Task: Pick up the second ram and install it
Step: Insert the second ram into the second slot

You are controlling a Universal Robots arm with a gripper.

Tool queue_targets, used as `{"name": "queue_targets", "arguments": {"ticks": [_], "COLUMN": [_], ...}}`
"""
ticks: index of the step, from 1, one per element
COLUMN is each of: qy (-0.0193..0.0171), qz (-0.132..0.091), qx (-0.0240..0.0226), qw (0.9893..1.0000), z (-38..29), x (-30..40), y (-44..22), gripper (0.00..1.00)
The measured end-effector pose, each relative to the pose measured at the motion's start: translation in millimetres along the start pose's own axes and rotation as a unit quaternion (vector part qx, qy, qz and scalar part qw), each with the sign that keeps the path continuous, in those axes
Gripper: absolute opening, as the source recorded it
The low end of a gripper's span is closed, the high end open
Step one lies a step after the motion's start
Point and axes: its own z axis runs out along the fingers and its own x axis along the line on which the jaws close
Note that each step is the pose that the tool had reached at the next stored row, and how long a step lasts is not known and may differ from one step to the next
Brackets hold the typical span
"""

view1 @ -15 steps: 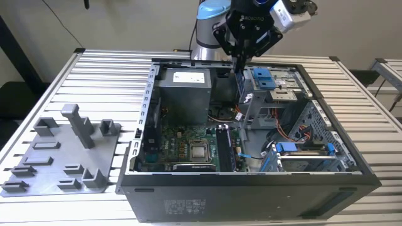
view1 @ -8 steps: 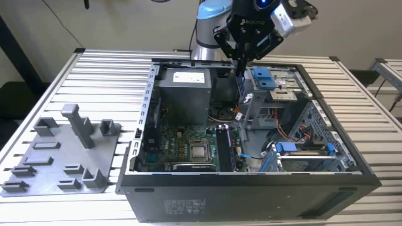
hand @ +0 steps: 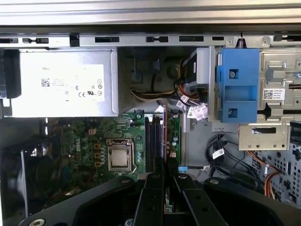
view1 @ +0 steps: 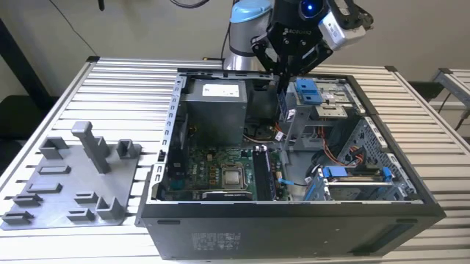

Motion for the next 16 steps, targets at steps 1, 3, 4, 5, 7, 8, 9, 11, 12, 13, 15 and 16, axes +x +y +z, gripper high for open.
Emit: {"name": "queue_targets", "arguments": {"ticks": [1,3,4,5,7,8,9,11,12,13,15,16], "qy": [0.0,0.0,0.0,0.0,0.0,0.0,0.0,0.0,0.0,0.0,0.0,0.0], "qz": [0.0,0.0,0.0,0.0,0.0,0.0,0.001,0.001,0.001,0.001,0.001,0.001], "qx": [0.0,0.0,0.0,0.0,0.0,0.0,0.0,-0.0001,0.0,0.0,0.0,0.0], "qw": [1.0,1.0,1.0,1.0,1.0,1.0,1.0,1.0,1.0,1.0,1.0,1.0], "z": [0.7,2.3,3.2,4.0,5.6,6.5,7.3,9.1,10.0,10.9,12.8,13.8], "x": [-0.1,-0.4,-0.5,-0.6,-0.9,-1.0,-1.1,-1.3,-1.4,-1.4,-1.5,-1.5], "y": [-0.8,-2.3,-3.2,-4.0,-5.7,-6.4,-7.2,-8.5,-9.1,-9.6,-10.6,-11.0], "gripper": [0.14,0.14,0.14,0.14,0.14,0.14,0.14,0.14,0.14,0.14,0.14,0.14]}}
